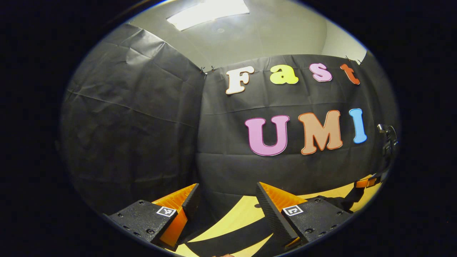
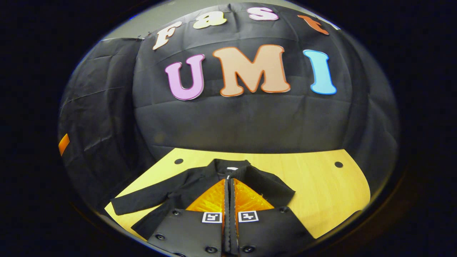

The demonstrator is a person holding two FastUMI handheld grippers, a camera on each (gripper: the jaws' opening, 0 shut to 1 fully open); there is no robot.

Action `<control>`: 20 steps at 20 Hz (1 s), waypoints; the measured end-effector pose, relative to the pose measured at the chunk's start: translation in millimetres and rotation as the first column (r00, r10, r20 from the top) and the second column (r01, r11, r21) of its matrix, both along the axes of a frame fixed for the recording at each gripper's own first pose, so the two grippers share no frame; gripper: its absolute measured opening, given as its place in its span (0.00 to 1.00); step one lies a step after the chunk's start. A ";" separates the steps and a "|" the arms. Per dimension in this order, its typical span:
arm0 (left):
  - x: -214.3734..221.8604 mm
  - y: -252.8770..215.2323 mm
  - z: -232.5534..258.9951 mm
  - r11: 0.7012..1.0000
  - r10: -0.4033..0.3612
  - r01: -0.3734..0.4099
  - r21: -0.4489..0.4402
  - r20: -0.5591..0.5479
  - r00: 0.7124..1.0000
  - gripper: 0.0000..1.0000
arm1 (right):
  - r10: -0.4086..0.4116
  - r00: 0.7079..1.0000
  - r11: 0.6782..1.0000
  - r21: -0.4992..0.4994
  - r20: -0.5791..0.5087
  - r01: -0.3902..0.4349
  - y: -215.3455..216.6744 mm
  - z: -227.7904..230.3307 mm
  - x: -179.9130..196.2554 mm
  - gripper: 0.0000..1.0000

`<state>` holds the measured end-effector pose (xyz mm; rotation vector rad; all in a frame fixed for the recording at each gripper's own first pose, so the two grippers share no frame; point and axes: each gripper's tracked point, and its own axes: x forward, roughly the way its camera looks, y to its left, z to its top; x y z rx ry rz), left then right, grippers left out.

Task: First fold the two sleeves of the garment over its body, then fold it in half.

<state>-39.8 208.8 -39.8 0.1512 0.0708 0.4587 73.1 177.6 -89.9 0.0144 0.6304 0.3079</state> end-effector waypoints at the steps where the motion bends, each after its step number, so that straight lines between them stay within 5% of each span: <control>1: -3.5 6.0 -1.0 1.000 0.010 -0.010 0.002 -0.003 1.000 0.94 | 0.022 1.000 1.000 -0.003 0.003 -0.022 13.7 -0.3 2.3 0.05; 16: -37.1 77.1 -41.1 0.994 0.099 -0.094 0.048 -0.115 0.988 0.94 | 0.174 0.983 0.979 -0.092 -0.059 -0.179 146.1 -44.5 19.0 0.07; 19: -39.3 83.9 -62.0 0.995 0.095 -0.088 0.053 -0.167 0.981 0.93 | 0.166 0.981 0.980 -0.125 0.098 -0.153 153.4 -13.9 37.4 0.93; 20: -40.0 86.2 -71.2 0.995 0.094 -0.088 0.041 -0.184 0.978 0.93 | 0.168 0.974 0.981 -0.125 0.149 -0.150 155.8 -4.9 37.9 1.00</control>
